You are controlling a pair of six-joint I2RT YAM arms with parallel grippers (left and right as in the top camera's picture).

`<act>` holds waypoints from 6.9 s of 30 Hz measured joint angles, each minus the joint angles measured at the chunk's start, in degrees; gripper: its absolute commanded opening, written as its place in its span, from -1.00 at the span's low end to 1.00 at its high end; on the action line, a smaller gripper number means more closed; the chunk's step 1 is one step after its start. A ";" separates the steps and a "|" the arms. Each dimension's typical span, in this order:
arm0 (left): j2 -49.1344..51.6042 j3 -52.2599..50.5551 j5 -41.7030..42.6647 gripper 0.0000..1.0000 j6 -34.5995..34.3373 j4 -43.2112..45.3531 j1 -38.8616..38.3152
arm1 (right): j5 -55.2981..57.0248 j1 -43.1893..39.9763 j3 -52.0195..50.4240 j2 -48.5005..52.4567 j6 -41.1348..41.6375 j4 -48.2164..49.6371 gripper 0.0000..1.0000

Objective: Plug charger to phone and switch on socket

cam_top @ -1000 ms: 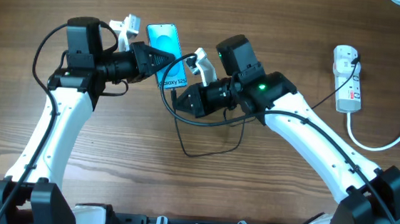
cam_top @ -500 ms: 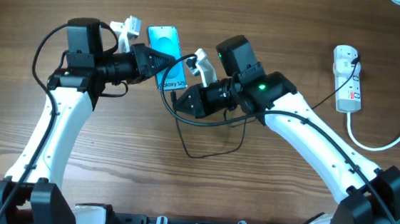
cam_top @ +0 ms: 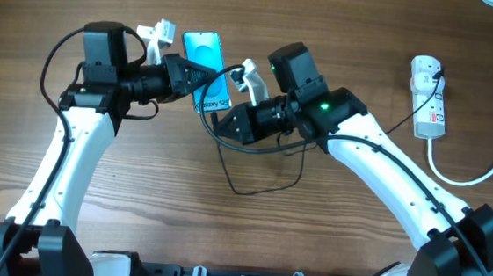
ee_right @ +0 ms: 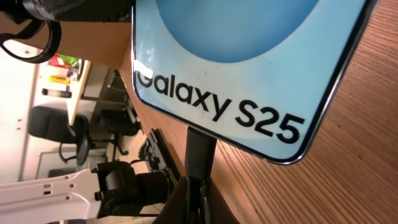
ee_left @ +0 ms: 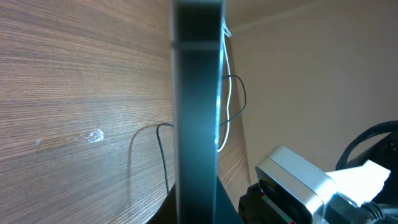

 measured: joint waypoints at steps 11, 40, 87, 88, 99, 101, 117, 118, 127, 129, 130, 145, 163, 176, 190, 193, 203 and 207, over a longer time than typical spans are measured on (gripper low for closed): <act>0.00 1.05 -1.05 -0.92 0.20 0.17 -0.66 | -0.48 -0.44 0.00 0.00 1.77 1.84 -0.91; -0.11 0.90 0.52 -0.92 -0.22 -2.19 -2.38 | 1.99 -1.99 0.39 -0.50 3.69 7.80 1.00; -0.09 0.04 -4.15 -0.92 -11.72 2.99 -4.35 | 1.38 -1.75 1.31 -0.55 -1.97 -6.32 -0.41; -0.09 0.04 -4.17 -0.92 -12.11 2.99 -4.35 | 1.38 -1.75 1.31 -0.55 -1.97 -6.23 -0.43; -0.09 -0.02 -4.94 -0.92 -14.69 3.10 -4.35 | 0.37 -1.75 1.42 -0.55 -1.99 -6.01 -0.46; -0.09 -0.04 -4.92 -0.92 -15.58 3.61 -4.35 | 0.37 -1.75 1.42 -0.55 -1.99 -6.03 -0.46; -0.09 -0.07 -4.92 -0.92 -18.45 6.16 -6.12 | 0.37 -1.75 1.42 -0.55 -1.97 -6.03 -0.47; -0.09 -0.07 -4.92 -0.92 -18.56 6.56 -6.43 | 0.37 -1.75 1.42 -0.55 -1.97 -6.03 -0.47; -0.09 -0.07 -4.92 -0.92 -18.73 7.78 -6.97 | 0.37 -1.75 1.42 -0.55 -1.97 -6.03 -0.65; -0.09 -0.07 -4.94 -0.92 -18.73 7.78 -7.06 | 0.37 -1.75 1.42 -0.55 -1.95 -6.03 -0.69; -0.09 -0.07 -4.98 -0.92 -18.73 7.78 -7.13 | 0.37 -1.75 1.42 -0.55 -1.97 -6.03 -0.73; -0.09 -0.07 -5.62 -0.92 -18.75 7.80 -7.32 | 0.37 -1.77 1.42 -0.55 -2.01 -6.14 -0.68; -0.09 -0.07 -6.45 -0.92 -18.73 8.37 -7.37 | 0.35 -1.81 1.42 -0.55 -1.46 -7.54 -0.91; -0.09 -0.04 -6.23 -0.92 -18.03 8.92 -6.84 | 0.33 -1.75 1.33 -0.52 2.32 -4.66 -0.91; -0.09 -0.11 -4.74 -0.92 -16.79 8.22 -7.30 | 0.13 -1.60 1.42 -0.63 3.58 -1.25 0.99; -0.09 -0.11 -4.04 -0.92 -16.79 8.22 -7.41 | 0.15 -1.60 1.42 -0.63 3.13 -2.03 0.99; -0.09 -0.11 -3.76 -0.91 -16.79 8.20 -7.30 | 0.52 -6.43 1.42 -0.63 0.13 -4.96 0.99; -0.09 -0.11 -4.02 -0.92 -16.72 8.39 -6.99 | -0.33 -9.31 1.42 -0.63 -0.26 -5.18 0.99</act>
